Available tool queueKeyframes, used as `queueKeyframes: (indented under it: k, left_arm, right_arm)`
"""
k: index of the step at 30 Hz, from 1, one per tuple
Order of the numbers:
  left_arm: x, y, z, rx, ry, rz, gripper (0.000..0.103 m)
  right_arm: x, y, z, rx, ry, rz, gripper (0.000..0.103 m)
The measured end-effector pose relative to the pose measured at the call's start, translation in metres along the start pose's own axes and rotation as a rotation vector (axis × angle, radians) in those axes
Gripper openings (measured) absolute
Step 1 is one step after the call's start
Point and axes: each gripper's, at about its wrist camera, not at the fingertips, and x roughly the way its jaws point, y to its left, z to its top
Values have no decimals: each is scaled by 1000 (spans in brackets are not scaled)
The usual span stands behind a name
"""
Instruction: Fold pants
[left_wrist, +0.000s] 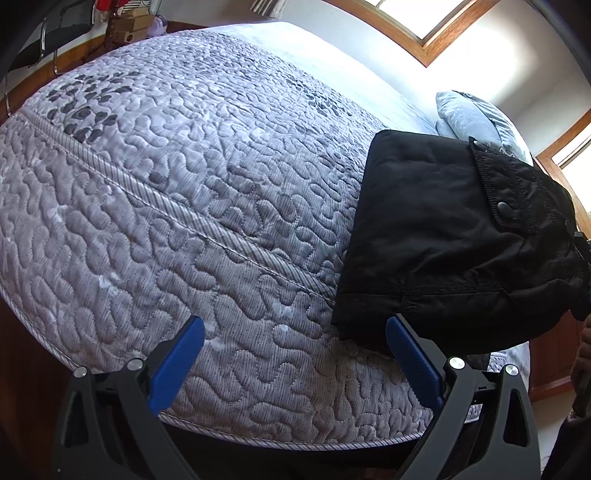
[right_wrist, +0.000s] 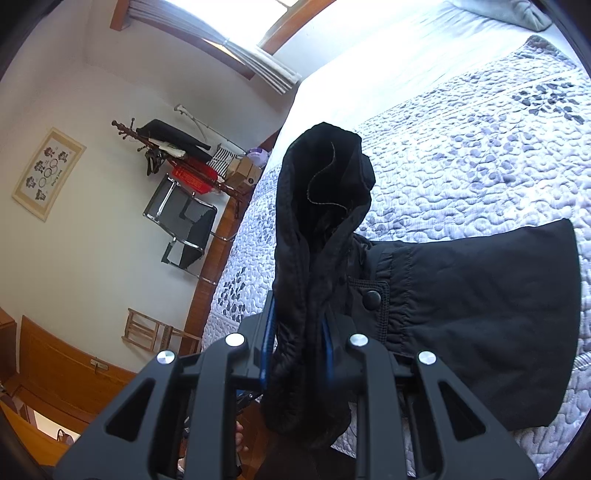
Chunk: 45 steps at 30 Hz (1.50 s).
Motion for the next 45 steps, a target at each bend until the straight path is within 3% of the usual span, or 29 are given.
queueKeyframes:
  k: [18,45]
  left_arm:
    - [3,-18,-5,53,24,3,99]
    - [10,-35,-7,106,59,26,99]
  right_arm:
    - [-57,-37,0,85,-61,-25,20]
    - [-62,-127,-13,241,-76,-71,20]
